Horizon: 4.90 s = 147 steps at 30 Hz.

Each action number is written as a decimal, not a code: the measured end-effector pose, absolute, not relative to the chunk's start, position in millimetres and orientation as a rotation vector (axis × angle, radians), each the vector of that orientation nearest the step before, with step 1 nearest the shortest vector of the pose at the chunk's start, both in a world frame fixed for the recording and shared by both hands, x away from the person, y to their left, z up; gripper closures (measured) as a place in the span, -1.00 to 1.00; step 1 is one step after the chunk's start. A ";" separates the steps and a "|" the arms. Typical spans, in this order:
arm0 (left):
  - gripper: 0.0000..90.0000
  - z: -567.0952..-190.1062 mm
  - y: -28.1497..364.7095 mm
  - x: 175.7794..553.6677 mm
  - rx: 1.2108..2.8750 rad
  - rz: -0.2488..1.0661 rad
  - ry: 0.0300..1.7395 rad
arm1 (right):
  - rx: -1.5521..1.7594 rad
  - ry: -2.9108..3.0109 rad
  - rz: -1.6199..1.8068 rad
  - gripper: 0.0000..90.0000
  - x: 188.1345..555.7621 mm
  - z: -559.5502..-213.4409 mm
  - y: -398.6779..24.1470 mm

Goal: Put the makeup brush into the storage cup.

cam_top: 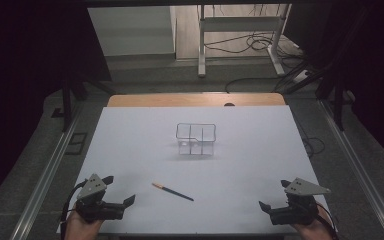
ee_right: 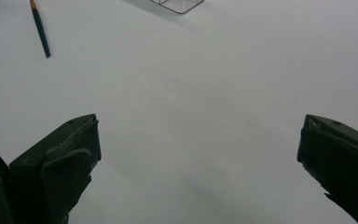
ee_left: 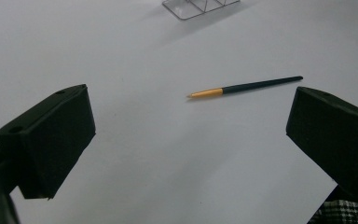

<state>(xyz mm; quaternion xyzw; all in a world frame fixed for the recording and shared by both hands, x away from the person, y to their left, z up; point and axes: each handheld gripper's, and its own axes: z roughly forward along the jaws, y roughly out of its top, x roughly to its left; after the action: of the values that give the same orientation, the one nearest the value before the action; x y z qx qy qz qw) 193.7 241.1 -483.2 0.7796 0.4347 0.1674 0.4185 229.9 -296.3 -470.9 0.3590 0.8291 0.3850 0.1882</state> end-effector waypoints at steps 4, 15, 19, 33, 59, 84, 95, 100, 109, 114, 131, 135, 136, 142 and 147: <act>-0.97 -482.2 235.4 197.3 1.988 0.423 1.082 | 1.013 2.341 1.075 -1.00 230.1 -471.6 -296.1; -0.97 -478.0 225.3 207.9 1.988 0.393 1.064 | 1.014 2.344 1.063 -1.00 230.5 -472.2 -295.4; -0.97 -476.8 221.9 213.6 1.988 0.369 1.046 | 1.013 2.349 1.051 -1.00 230.7 -472.8 -294.8; -0.96 -472.5 212.3 225.5 2.015 0.343 0.994 | 1.013 2.352 1.047 -1.00 231.0 -473.4 -294.3; -0.88 -469.8 180.4 252.5 2.118 0.311 0.874 | 1.014 2.366 1.037 -1.00 230.9 -474.1 -293.0; -0.85 -466.5 144.9 277.9 2.198 0.252 0.787 | 1.009 2.384 1.026 -1.00 231.4 -475.8 -292.2; -0.83 -472.0 130.7 289.6 2.296 0.217 0.746 | 1.010 2.390 1.030 -1.00 231.5 -476.4 -291.7; -0.79 -476.3 124.2 294.1 2.355 0.212 0.712 | 1.007 2.394 1.030 -1.00 231.6 -476.7 -291.4; -0.72 -482.5 113.9 298.3 2.448 0.199 0.667 | 1.010 2.394 1.024 -1.00 231.6 -476.7 -291.5; -0.63 -485.5 111.7 299.2 2.479 0.197 0.650 | 1.011 2.396 1.025 -1.00 231.4 -476.7 -291.5; -0.32 -495.3 106.9 296.4 2.551 0.138 0.577 | 1.009 2.394 1.024 -1.00 231.3 -476.8 -291.3; -0.25 -498.4 106.4 295.8 2.562 0.116 0.571 | 1.007 2.395 1.023 -1.00 231.1 -476.7 -291.1; -0.23 -499.5 106.4 295.8 2.569 0.112 0.568 | 1.008 2.395 1.023 -1.00 231.2 -476.8 -291.1; -0.09 -502.4 107.2 297.0 2.572 0.088 0.576 | 1.004 2.399 1.019 -1.00 231.0 -476.8 -290.9; -0.01 -504.6 106.5 297.1 2.583 0.081 0.571 | 1.006 2.400 1.019 -1.00 231.0 -476.9 -290.7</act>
<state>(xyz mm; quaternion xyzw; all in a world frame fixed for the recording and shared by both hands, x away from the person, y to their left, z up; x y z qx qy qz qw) 297.1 106.5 -504.6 0.9462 0.2092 0.0296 0.2449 231.0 -290.7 -476.9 0.3545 0.8459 0.3592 0.1727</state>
